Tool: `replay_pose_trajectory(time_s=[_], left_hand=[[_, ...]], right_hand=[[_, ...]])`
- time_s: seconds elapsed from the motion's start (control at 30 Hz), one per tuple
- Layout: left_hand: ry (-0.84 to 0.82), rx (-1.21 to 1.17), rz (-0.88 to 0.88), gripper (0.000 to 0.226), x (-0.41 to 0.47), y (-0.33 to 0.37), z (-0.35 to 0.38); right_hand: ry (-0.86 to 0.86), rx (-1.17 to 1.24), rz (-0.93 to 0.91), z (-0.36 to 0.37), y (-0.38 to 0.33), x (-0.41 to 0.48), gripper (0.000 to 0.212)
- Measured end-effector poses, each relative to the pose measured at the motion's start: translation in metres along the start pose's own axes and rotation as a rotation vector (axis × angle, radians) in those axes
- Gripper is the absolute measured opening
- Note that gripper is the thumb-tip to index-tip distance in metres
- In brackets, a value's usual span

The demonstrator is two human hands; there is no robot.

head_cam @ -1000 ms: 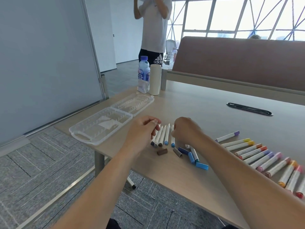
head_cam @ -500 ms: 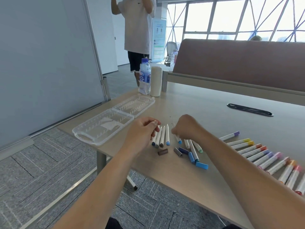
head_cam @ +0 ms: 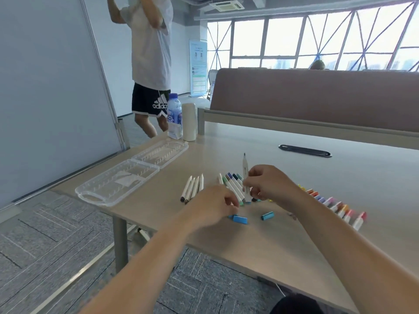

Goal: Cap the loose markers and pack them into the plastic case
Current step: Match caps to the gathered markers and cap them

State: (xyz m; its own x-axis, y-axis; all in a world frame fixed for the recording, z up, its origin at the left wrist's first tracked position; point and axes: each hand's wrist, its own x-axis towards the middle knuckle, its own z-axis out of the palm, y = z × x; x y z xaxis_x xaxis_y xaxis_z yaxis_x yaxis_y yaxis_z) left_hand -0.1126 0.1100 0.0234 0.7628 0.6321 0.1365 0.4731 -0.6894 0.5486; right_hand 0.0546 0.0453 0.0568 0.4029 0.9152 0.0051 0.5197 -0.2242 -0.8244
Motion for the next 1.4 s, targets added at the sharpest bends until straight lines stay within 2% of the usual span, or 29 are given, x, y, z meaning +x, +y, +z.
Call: replay_pose_trajectory(time_s=[0.13,0.37,0.43,0.57,0.6,0.8,1.0,1.27,1.4], left_hand=[[-0.065,0.147,0.049,0.008,-0.001,0.010,0.013],[-0.053,0.274,0.054,0.010,-0.004,0.014,0.026],[0.007,0.145,0.036,0.007,-0.005,0.020,0.021],[0.203,-0.443,-0.119,0.007,-0.004,0.024,0.002],[0.237,-0.518,-0.134,0.008,-0.005,0.024,-0.004],[0.344,-0.621,-0.138,0.018,-0.005,0.018,-0.024],[0.345,-0.645,-0.130,0.018,-0.006,0.014,-0.027],[0.326,-0.491,-0.089,0.015,-0.008,0.008,-0.033],[0.296,-0.433,-0.074,0.015,-0.009,0.012,-0.033]], right_hand=[[0.022,-0.006,-0.024,-0.013,0.009,-0.015,0.004],[-0.006,-0.014,-0.057,-0.023,0.013,-0.030,0.002],[-0.021,-0.007,-0.085,-0.024,0.013,-0.032,0.006],[-0.087,-0.032,-0.144,-0.024,0.011,-0.037,0.012],[-0.099,-0.050,-0.156,-0.023,0.010,-0.038,0.011],[-0.157,-0.123,-0.185,-0.014,0.006,-0.037,0.008],[-0.212,-0.184,-0.191,-0.009,0.002,-0.036,0.011],[-0.231,-0.216,-0.173,-0.010,0.001,-0.036,0.016],[-0.239,-0.232,-0.171,-0.012,-0.001,-0.038,0.029]])
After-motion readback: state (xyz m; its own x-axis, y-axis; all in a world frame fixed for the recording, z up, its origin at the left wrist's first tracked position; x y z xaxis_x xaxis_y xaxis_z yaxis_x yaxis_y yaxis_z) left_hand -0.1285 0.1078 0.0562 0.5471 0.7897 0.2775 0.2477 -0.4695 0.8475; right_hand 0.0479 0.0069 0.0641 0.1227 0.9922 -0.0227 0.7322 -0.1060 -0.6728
